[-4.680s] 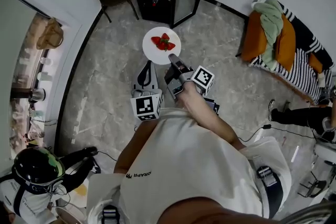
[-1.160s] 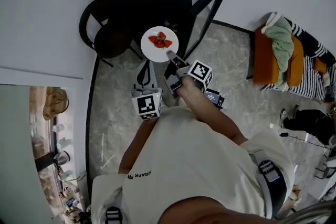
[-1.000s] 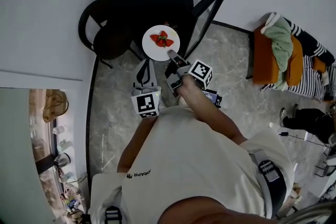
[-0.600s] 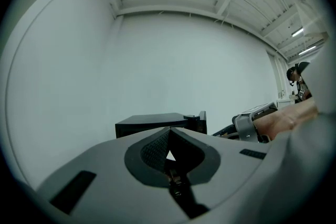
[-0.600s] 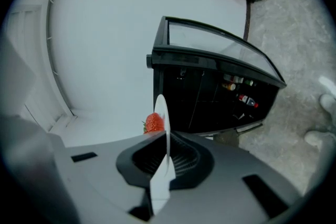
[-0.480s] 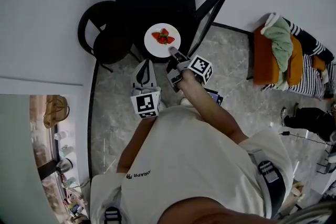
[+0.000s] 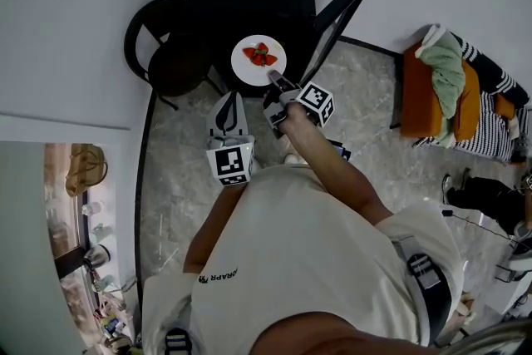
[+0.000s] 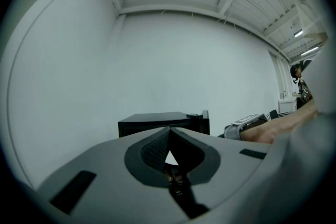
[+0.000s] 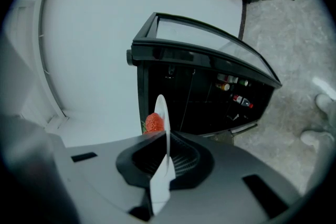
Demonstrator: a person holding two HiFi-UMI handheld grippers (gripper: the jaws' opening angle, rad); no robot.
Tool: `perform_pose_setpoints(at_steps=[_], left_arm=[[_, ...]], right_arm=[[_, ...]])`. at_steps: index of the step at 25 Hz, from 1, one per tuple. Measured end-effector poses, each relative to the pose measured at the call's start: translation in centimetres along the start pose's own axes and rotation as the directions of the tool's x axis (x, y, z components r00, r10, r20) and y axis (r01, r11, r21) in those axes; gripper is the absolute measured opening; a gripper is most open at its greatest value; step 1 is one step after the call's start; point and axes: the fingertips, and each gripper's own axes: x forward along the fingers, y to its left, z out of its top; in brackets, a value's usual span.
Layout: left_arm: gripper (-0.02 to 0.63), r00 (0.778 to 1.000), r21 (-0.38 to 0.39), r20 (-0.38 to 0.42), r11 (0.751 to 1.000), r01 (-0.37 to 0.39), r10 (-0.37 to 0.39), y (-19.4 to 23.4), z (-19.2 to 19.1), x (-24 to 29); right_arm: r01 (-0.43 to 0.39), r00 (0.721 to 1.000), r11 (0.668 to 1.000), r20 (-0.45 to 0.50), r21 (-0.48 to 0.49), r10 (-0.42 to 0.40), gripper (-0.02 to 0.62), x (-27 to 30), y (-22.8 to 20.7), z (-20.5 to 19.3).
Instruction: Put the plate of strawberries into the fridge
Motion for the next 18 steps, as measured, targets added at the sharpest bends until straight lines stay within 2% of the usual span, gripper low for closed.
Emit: perform_pose_setpoints(at_steps=[10,18], left_arm=[[0.002,0.999,0.009,0.000,0.999,-0.035,0.035,0.9,0.1,-0.3],[0.002,0.999,0.010,-0.003,0.999,-0.032,0.032,0.6,0.2,0.1]], right_arm=[[0.034,0.999,0.999,0.010,-0.008,-0.034,0.020,2.3,-1.4,1.6],[0.059,0.998,0.998,0.009,0.000,-0.059,0.020,3.2,-2.5,2.0]])
